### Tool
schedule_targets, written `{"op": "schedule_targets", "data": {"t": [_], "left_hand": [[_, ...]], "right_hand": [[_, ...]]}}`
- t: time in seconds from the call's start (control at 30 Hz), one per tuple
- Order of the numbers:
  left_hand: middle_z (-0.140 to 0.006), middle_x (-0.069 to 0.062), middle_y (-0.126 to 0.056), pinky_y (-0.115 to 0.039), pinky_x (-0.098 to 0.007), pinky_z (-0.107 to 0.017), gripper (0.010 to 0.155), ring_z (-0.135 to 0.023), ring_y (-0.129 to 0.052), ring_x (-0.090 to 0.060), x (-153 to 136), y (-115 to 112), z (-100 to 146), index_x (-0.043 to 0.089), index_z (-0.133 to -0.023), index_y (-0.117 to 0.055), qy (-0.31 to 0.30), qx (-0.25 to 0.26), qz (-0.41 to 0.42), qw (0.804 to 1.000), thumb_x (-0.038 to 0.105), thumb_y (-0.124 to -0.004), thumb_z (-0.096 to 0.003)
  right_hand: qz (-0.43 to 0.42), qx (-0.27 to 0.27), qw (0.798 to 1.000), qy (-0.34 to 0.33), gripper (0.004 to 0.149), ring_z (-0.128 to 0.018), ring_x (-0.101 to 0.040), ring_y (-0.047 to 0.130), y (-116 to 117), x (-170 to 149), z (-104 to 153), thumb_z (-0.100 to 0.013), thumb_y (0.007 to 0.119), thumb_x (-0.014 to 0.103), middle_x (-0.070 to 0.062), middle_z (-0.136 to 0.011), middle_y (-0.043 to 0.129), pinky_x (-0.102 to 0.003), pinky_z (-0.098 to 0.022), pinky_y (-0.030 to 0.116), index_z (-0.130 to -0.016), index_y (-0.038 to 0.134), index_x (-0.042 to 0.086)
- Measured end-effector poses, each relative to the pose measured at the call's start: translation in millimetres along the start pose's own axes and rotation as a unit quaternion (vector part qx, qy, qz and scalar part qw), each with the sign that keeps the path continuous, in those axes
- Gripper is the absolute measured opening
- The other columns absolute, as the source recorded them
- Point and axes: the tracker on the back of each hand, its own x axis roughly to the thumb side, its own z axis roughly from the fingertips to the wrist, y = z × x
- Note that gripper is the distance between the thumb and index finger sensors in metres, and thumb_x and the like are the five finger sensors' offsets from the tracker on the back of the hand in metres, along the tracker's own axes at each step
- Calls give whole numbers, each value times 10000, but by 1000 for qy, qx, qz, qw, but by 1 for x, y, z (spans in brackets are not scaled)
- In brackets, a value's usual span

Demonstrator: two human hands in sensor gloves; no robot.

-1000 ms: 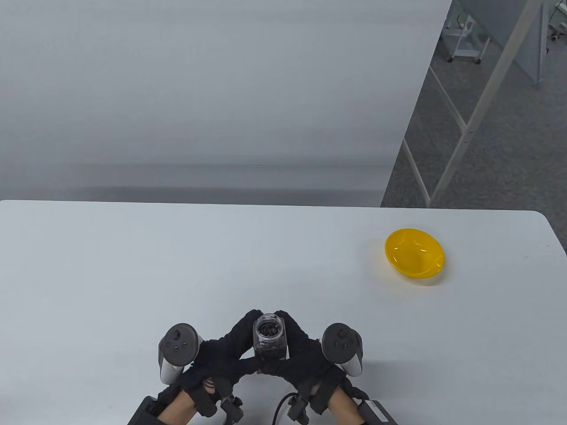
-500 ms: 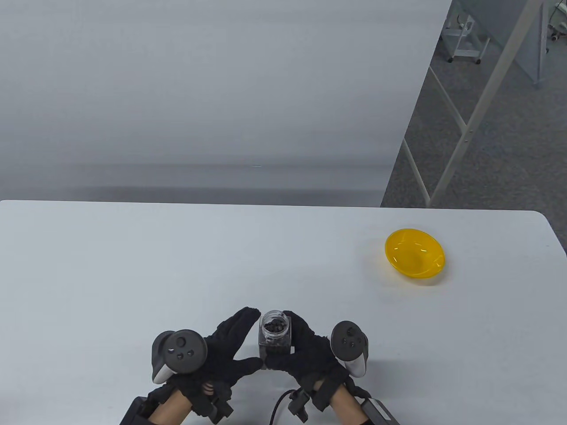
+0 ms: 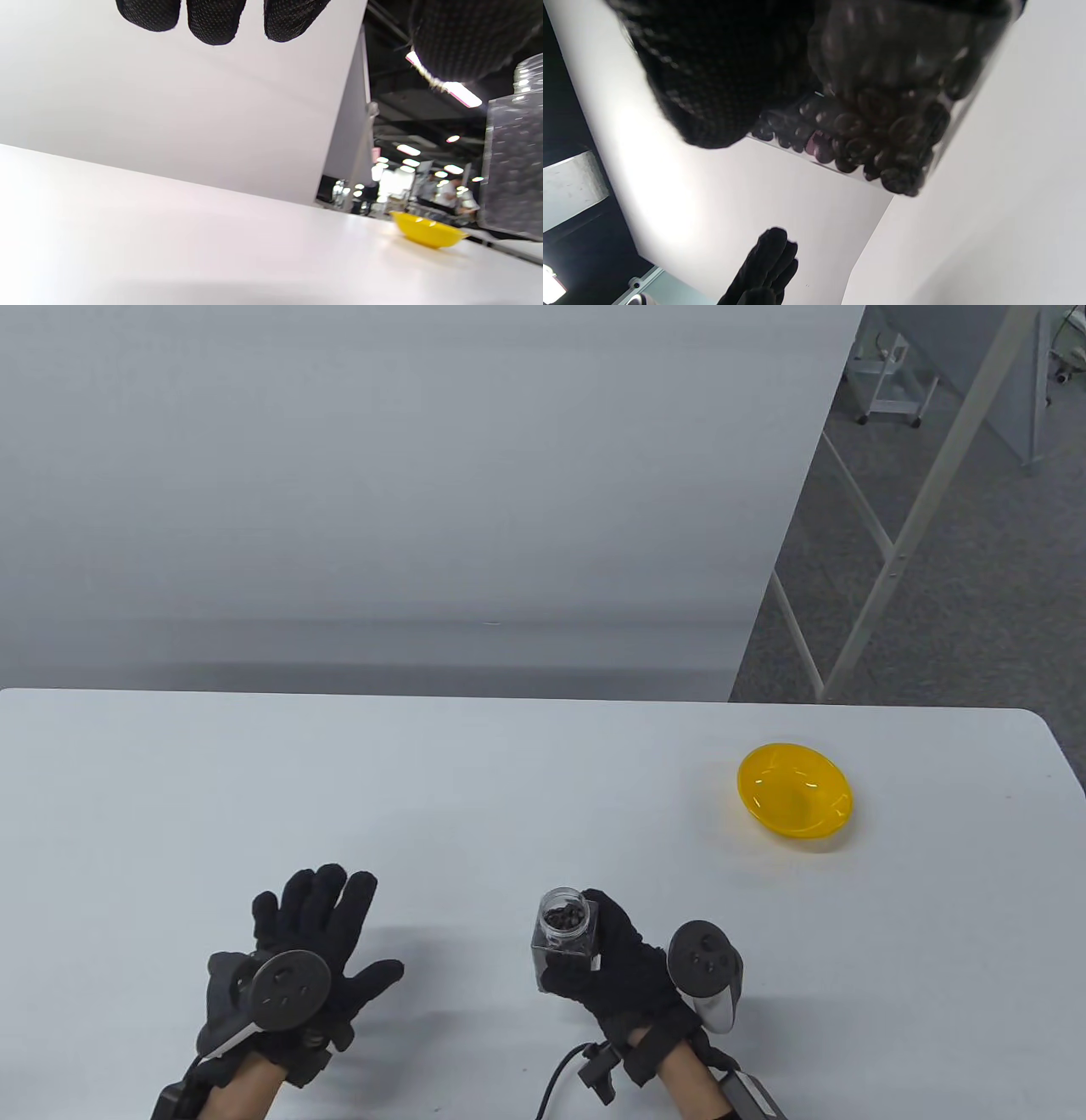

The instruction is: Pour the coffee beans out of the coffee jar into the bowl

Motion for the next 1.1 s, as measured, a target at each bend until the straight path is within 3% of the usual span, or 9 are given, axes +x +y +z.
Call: {"op": "schedule_targets", "data": {"t": [0.33,0.63,1.1], "left_hand": [[-1124,-271,-381,-218,-831,-526,954,-984,-376,-658,-25,-10,3,208,-1119,-447,46,-12,-60,997,809,-607,-396],[-1144,-247,-345,-171,-870,-462,963,-993,-292,-656,-26,-12,3,262,-1126,-431,56,-18,-85,995,872,-546,-389],[-1147,-243,-327,-163,-870,-458,960,-994,-256,-645,-26,-15,4,264,-1125,-430,60,-30,-82,994,874,-538,-391]], "right_hand": [[46,-73,996,35,916,-860,-491,608,-31,-7,4,-310,958,398,-235,-955,484,-712,-612,498,-932,324,175],[85,-126,986,63,917,-861,-494,600,-63,-7,3,-315,958,396,-236,-956,476,-720,-608,493,-932,316,177],[140,-187,965,118,917,-849,-483,641,-114,-5,2,-317,957,415,-250,-970,482,-715,-593,545,-930,321,168]]}}
